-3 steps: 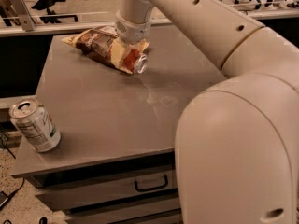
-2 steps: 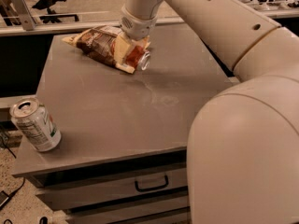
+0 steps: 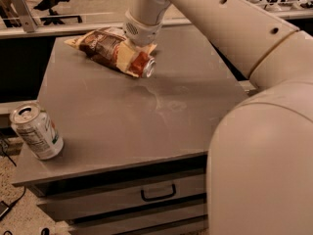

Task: Move coke can near 7up can

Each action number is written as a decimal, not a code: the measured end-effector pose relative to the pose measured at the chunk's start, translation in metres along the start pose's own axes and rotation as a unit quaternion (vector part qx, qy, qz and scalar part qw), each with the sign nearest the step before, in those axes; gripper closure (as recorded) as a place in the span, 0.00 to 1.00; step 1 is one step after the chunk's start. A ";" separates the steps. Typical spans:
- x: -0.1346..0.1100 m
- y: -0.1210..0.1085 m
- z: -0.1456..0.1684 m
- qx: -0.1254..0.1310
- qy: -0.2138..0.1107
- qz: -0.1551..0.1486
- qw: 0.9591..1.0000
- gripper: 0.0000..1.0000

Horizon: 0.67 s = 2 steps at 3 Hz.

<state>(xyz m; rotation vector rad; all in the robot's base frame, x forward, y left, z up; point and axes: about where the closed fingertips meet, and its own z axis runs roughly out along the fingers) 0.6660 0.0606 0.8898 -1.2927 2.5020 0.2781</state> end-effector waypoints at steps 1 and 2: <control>0.009 0.051 0.011 -0.039 -0.009 -0.099 0.994 1.00; 0.030 0.111 0.038 -0.084 0.023 -0.184 0.979 1.00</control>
Offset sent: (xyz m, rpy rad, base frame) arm -0.1551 0.0736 -0.0630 -0.0430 0.0858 0.5997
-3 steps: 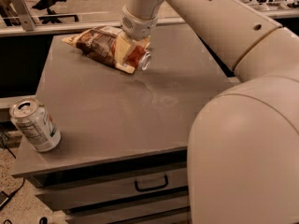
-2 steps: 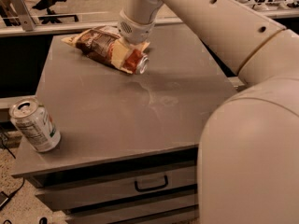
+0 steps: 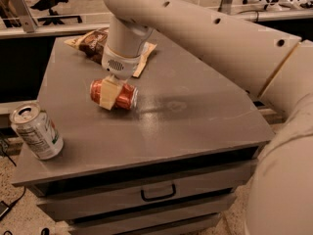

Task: Move coke can near 7up can

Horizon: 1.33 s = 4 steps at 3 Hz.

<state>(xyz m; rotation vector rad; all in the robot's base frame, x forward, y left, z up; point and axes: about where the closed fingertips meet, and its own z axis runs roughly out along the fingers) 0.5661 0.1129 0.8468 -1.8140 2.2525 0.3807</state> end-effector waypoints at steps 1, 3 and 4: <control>0.000 0.000 0.000 0.000 0.000 0.000 1.000 1.00; -0.026 0.088 0.024 -0.029 0.021 -0.103 0.994 1.00; -0.025 0.096 0.030 -0.034 0.027 -0.110 0.993 1.00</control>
Offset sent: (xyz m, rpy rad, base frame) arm -0.0847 0.0626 -0.0084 -0.0612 -0.0429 0.2948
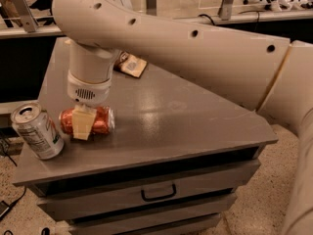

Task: Move coke can near 7up can

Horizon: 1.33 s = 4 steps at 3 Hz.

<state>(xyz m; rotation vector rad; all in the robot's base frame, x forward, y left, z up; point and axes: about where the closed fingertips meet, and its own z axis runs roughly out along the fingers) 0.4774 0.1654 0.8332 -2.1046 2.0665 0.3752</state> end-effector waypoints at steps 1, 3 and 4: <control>0.000 0.000 -0.001 0.000 0.000 0.000 1.000 0.82; -0.001 0.001 -0.002 0.001 0.000 -0.001 1.000 0.35; -0.001 0.001 -0.002 0.001 0.000 -0.001 1.000 0.12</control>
Offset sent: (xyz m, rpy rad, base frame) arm 0.0000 0.0000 0.0009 0.0000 -0.0001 0.0000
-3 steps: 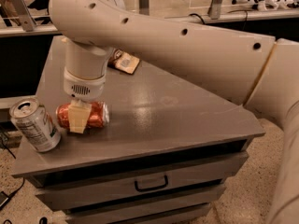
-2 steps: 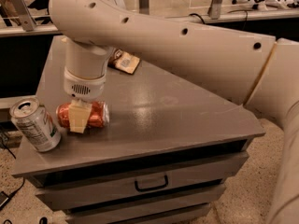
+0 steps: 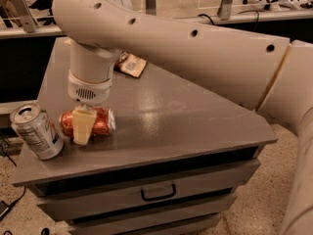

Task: Move coke can near 7up can

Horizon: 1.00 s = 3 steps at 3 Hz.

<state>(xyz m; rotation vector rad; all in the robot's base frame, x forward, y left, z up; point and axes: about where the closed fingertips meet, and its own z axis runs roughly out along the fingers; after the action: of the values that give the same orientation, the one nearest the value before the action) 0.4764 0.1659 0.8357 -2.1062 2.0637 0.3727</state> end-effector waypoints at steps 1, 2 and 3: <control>0.000 0.001 0.000 0.001 0.000 -0.001 1.000 0.00; 0.000 0.004 -0.007 0.006 0.001 -0.010 1.000 0.00; 0.008 0.008 -0.026 0.030 -0.006 -0.006 1.000 0.00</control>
Offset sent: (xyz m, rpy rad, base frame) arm -0.0055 -0.0065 0.0154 -0.0014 -0.0350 0.0305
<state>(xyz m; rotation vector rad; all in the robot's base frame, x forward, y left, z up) 0.4700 0.1504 0.8590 -2.0758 2.0297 0.3181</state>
